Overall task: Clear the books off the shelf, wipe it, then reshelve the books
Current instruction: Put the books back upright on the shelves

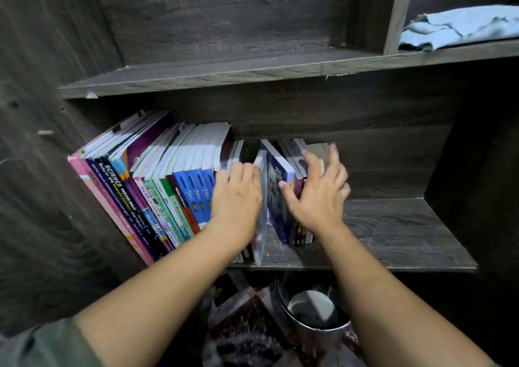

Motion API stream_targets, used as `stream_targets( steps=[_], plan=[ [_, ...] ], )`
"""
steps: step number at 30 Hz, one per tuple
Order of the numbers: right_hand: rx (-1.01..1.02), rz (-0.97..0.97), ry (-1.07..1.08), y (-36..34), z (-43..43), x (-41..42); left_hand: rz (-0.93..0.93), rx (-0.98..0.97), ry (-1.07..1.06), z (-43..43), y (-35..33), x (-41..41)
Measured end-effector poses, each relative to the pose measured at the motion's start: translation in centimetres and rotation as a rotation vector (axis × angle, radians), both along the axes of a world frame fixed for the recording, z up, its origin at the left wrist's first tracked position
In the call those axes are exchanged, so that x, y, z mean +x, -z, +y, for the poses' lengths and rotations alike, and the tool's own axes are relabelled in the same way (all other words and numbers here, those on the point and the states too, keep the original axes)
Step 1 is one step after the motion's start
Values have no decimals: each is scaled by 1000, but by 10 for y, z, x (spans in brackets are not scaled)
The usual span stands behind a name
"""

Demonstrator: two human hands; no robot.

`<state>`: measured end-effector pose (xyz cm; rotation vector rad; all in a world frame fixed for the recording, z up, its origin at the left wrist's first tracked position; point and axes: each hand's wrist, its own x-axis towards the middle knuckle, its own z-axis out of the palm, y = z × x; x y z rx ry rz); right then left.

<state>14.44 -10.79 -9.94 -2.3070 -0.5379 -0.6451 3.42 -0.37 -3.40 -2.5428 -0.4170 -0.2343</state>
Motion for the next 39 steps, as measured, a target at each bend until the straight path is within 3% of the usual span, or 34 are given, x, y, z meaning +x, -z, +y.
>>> stream_targets(
  steps=[3,6,11,17,20,24,28,33,39],
  plan=[
    [180,18,6,15,-6,-2,-26,108,-11,13,6,-6],
    [463,464,-44,29,-13,-8,-85,148,-10,29,11,0],
    [427,668,-60,37,-15,-10,-202,144,-35,32,32,12],
    [294,675,-160,34,15,-19,-332,206,-208,25,34,-6],
    [223,703,-242,33,3,-9,-508,-23,-141,41,24,-27],
    [185,680,-236,36,4,-13,-544,-258,-135,69,20,-47],
    [301,633,-153,40,22,-25,-525,-217,-47,85,31,-49],
    [269,627,-173,38,21,-23,-607,-156,93,102,43,-48],
    [257,563,-168,40,25,-27,-908,-160,326,121,79,-38]
  ],
)
